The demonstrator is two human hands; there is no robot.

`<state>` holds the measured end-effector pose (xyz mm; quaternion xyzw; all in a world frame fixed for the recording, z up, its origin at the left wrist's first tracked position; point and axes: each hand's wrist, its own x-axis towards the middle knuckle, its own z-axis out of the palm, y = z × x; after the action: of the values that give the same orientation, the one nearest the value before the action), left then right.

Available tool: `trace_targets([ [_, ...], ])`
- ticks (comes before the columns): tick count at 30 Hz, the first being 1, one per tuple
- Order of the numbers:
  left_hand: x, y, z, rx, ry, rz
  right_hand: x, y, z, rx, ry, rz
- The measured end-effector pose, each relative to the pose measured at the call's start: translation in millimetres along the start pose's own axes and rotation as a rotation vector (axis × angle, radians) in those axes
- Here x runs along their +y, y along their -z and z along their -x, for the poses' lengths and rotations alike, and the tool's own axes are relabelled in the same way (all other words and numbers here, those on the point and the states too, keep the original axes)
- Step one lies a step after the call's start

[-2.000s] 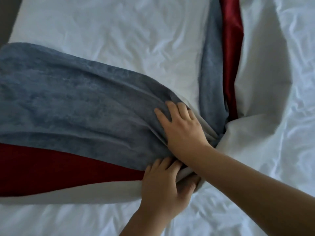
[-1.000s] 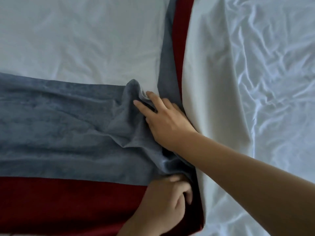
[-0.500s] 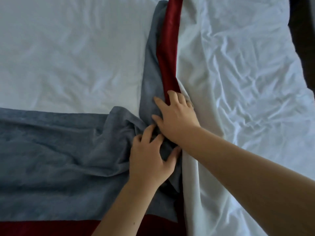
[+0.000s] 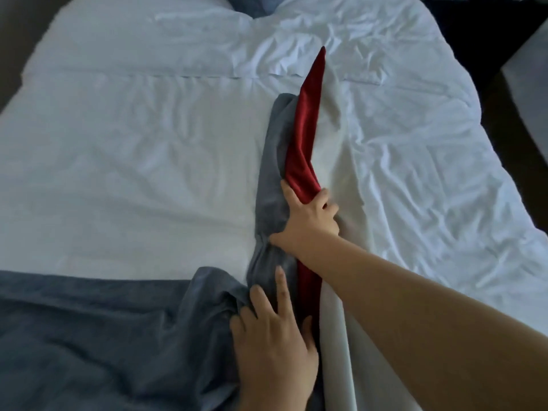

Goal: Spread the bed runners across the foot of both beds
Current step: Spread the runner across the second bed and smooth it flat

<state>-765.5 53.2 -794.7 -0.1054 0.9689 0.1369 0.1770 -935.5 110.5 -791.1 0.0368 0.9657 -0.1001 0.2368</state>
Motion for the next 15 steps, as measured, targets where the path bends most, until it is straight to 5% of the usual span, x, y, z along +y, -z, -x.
trace_targets([
  [6, 28.1, 28.1, -21.0, -0.039, 0.008, -0.262, 26.4, 20.4, 2.1, 0.101, 0.170, -0.135],
  [15, 132.6, 19.1, -15.2, -0.063, -0.473, -0.063, 179.4, 52.9, 68.5, 0.329, 0.022, -0.028],
])
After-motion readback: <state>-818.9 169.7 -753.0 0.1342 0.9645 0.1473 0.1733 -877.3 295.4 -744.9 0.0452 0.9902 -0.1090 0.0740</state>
